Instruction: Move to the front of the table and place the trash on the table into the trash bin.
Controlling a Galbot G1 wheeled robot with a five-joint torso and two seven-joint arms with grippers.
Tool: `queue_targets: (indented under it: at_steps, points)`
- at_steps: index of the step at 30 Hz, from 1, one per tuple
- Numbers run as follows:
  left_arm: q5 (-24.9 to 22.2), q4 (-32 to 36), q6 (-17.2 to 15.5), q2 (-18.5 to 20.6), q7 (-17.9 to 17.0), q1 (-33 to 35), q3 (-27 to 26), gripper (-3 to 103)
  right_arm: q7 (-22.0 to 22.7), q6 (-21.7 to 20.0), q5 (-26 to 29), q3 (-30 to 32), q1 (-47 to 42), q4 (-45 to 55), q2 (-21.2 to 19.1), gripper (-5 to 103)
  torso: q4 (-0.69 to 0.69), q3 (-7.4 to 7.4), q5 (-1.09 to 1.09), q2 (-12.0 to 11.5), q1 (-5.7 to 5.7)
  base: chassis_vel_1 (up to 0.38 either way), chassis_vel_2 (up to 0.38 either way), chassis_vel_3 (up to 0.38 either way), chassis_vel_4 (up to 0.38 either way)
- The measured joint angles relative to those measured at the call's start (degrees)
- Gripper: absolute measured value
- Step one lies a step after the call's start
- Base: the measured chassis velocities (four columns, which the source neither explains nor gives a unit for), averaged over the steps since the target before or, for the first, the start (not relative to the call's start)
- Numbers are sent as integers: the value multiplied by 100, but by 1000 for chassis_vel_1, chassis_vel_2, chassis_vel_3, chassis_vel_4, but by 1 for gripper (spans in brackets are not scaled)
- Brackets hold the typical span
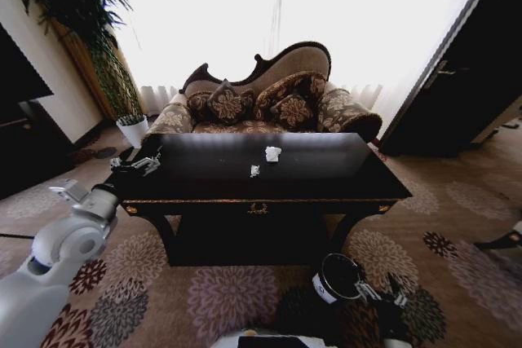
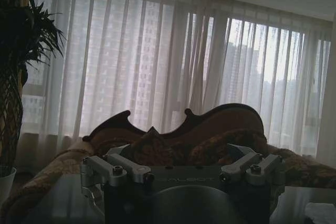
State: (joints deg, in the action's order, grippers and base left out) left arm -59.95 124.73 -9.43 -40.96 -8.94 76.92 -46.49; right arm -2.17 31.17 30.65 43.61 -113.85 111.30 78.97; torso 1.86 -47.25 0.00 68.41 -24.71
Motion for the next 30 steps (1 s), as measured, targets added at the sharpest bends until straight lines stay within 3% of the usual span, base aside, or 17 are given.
queue_targets:
  at_steps: [8,12,17,22,25,26,30]
  points:
    - [0,0,0,0,0,0,0,100,598,-552,-185,121,-31,805,-110,100,-1,0,0,0,0,0,0,0,0]
    - [0,0,0,0,0,0,0,100,946,-1114,-183,200,43,1320,-329,100,0,0,0,0,-1,0,0,0,0]
    - [0,0,0,0,0,0,0,100,984,-1521,0,342,200,1647,-595,100,0,0,0,0,-1,0,0,0,0]
    - [0,0,0,0,0,0,0,100,901,-1943,315,495,529,1904,-1067,100,0,0,0,0,-1,0,0,0,0]
    - [0,0,0,1,0,0,0,100,849,-2336,525,454,921,1962,-1650,100,0,-1,0,0,-1,0,0,0,0]
    - [0,0,0,1,0,0,0,100,849,-2336,525,454,921,1962,-1650,100,0,-1,0,0,-1,0,0,0,0]
    - [0,0,0,1,0,0,0,100,843,-2928,878,373,1354,1908,-2293,100,-1,-1,1,-1,-1,0,0,0,0]
